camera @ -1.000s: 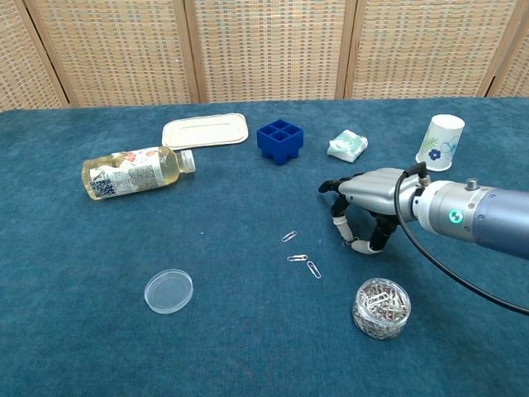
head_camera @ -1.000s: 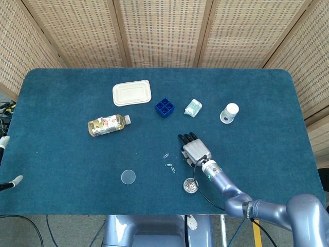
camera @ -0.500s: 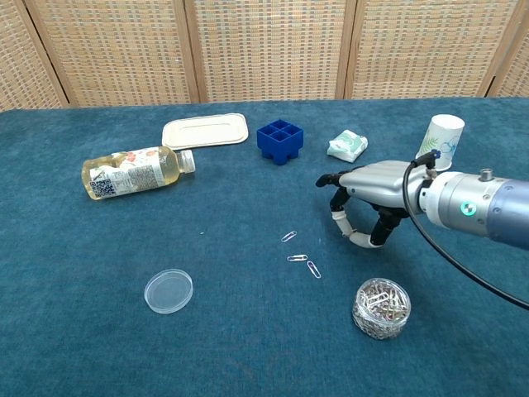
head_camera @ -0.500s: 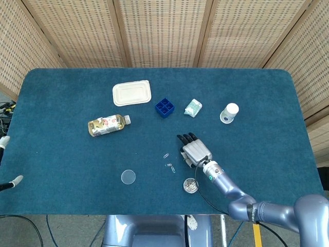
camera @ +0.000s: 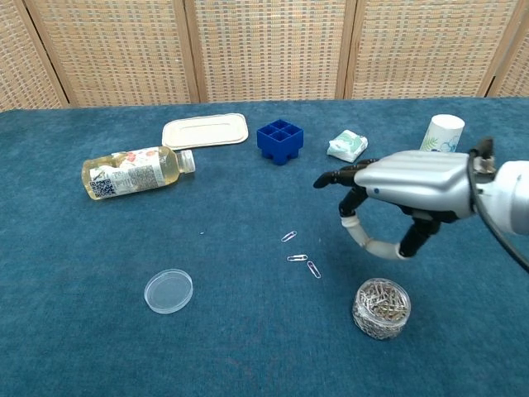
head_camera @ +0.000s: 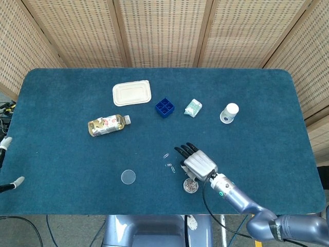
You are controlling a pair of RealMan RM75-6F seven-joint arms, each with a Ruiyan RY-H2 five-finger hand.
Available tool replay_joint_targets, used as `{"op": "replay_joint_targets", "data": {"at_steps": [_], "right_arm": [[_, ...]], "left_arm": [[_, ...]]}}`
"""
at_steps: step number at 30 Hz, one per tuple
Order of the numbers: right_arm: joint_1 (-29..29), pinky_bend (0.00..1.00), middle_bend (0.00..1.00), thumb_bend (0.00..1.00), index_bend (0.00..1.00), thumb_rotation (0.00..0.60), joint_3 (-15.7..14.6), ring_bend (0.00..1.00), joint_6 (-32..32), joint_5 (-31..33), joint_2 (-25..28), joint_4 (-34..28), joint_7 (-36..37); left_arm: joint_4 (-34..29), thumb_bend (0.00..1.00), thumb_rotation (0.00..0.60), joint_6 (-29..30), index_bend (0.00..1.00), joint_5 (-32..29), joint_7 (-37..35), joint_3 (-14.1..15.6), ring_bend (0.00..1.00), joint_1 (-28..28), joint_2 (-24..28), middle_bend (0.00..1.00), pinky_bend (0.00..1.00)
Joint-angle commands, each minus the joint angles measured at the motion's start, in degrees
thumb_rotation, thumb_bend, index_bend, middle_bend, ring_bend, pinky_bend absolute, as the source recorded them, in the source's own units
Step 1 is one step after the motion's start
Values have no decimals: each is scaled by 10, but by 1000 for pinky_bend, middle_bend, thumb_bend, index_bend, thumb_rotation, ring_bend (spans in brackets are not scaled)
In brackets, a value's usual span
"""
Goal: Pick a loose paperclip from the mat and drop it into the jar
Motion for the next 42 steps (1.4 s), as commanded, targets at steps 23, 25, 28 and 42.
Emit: {"op": "replay_joint_targets", "data": {"at_steps": [23, 25, 28, 42], "right_arm": [[-24, 0, 33, 461, 676, 600, -30, 0, -8, -22, -29, -9, -49], [-23, 0, 33, 461, 676, 600, -28, 0, -10, -16, -37, 1, -57], [-22, 0, 33, 461, 676, 600, -29, 0, -13, -13, -44, 5, -66], [-26, 0, 34, 400, 517, 600, -32, 0, -10, -14, -29, 7, -74]], "left_arm": [[-4, 5, 600, 5, 0, 10, -2, 3, 0, 3, 2, 0, 0], [-3, 4, 600, 4, 0, 8, -3, 3, 0, 3, 2, 0, 0], [-3, 5, 600, 2, 0, 6, -7, 2, 0, 2, 4, 0, 0], [-3, 5, 600, 2, 0, 7, -5, 3, 0, 2, 3, 0, 0]]}}
